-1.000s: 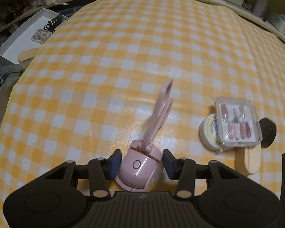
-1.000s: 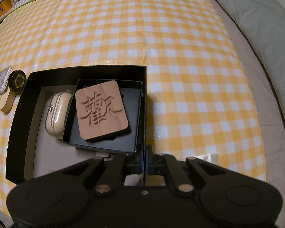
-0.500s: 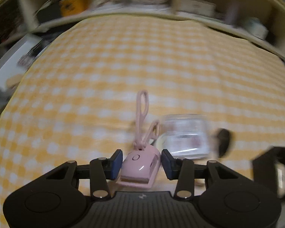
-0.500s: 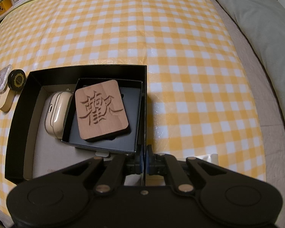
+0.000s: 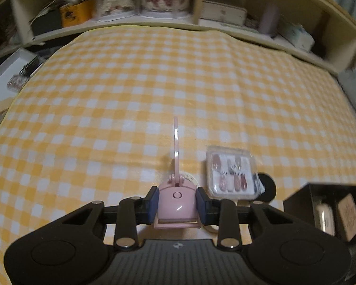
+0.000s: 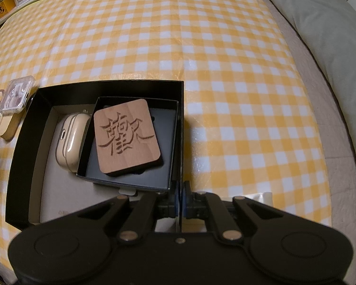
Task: Organize rigid objects
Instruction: 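Close the left gripper on the pink eyelash curler's base and lift it, then carry the eyelash curler with the left gripper into the black box and release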
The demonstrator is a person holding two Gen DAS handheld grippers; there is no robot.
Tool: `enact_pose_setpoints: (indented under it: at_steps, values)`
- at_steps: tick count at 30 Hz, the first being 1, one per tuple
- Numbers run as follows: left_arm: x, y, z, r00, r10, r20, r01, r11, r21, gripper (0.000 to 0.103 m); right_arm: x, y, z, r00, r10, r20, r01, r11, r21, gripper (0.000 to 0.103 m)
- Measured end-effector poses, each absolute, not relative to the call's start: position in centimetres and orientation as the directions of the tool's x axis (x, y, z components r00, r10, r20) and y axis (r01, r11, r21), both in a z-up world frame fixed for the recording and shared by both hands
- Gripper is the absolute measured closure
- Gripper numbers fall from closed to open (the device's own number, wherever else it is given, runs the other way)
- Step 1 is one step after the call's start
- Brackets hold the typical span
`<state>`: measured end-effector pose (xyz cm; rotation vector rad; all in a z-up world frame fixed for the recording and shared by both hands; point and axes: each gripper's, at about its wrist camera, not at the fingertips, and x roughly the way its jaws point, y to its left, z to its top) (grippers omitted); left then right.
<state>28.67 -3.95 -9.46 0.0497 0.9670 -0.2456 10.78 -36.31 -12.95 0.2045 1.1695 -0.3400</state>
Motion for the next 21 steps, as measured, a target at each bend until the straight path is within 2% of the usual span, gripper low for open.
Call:
enact_pose_setpoints:
  at_steps: [6,10,14,17,21]
  values:
    - [28.1,-3.6,-6.9,0.614,-0.204,-0.762,0.210,0.973,-0.091,0.068,10.7,-36.4,-13.0,0.348,-0.156,-0.925,0.365,0.931,-0.020,0.099]
    - [26.3,-6.1,-4.1,0.640,-0.337,-0.690,0.383,0.919,-0.095,0.068,10.8,-36.2,-12.9,0.347,-0.156,-0.925,0.365,0.931,-0.020,0.099]
    - [22.7,-9.7,-2.2,0.561,-0.516,-0.647,0.591,0.797,-0.123,0.068,10.8,-36.2,-12.9,0.347,-0.157,-0.925,0.365,0.931,-0.021,0.099]
    - [19.9,-12.7,-2.0,0.472,-0.605,-0.641,0.722,0.683,-0.113,0.068,10.8,-36.2,-12.9,0.347,-0.157,-0.925,0.365,0.931,-0.021,0.099]
    - [16.8,-15.9,-3.7,0.358,-0.640,-0.680,0.823,0.560,-0.094,0.068,10.9,-36.1,-12.9,0.347,-0.158,-0.925,0.365,0.931,-0.022,0.099]
